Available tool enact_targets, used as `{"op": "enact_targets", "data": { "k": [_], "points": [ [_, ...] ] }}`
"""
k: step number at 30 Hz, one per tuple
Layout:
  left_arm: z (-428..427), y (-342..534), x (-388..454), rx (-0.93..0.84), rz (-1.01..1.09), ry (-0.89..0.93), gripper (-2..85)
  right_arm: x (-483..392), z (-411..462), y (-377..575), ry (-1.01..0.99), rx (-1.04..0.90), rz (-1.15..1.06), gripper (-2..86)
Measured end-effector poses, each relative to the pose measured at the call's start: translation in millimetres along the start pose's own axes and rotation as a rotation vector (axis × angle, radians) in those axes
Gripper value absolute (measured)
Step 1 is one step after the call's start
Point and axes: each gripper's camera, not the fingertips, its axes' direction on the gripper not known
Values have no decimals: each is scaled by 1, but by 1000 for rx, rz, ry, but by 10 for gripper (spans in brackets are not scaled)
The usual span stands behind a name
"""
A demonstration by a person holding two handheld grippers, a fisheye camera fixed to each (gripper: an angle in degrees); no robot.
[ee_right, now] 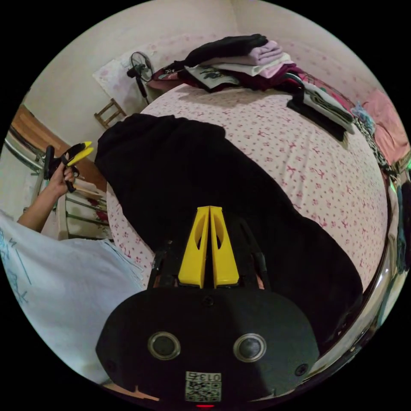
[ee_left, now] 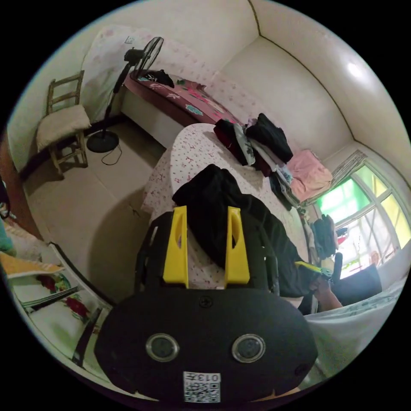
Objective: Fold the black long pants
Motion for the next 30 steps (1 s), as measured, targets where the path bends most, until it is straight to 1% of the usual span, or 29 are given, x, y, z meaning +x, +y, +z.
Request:
{"op": "enact_targets", "data": {
  "k": [3,5,7,9,11,13,15,17,19,21,24,26,27,30],
  "points": [
    [0,-19,-17,-16,-30,83,136,-19,21,-27,-1,-64,-64,2],
    [7,-32,-27,-83,-49,108,122,-27,40,-43,12,-126,-87,2],
    [17,-45,-40,-165,-91,142,85,-29,54,-52,18,-169,-83,2],
    [10,-57,-38,-172,-85,140,64,-30,67,-60,35,-196,-78,2],
    [-7,-72,-20,-164,37,74,58,-29,73,-71,40,-194,-83,2],
    [-35,-87,12,-102,258,-54,52,-29,76,-79,42,-194,-92,2],
    [-48,-95,13,-52,293,-125,50,-29,80,-84,45,-187,-106,3],
    [-42,-102,-10,-84,212,-79,49,-28,85,-91,40,-165,-113,3],
    [-19,-102,-42,-163,139,-76,50,-25,88,-96,27,-147,-103,3],
    [-11,-103,-53,-165,149,-37,53,-23,90,-100,19,-131,-97,3],
    [-16,-113,-67,-170,50,84,64,-22,95,-108,17,-118,-104,5],
    [-29,-115,-67,-154,56,107,71,-20,93,-119,-4,-142,-113,8],
    [-44,-117,-65,-131,62,63,73,-18,91,-121,-13,-135,-117,10],
    [-88,-123,-53,-20,104,-136,79,-2,67,-133,-12,-4,-87,24]
  ]
}}
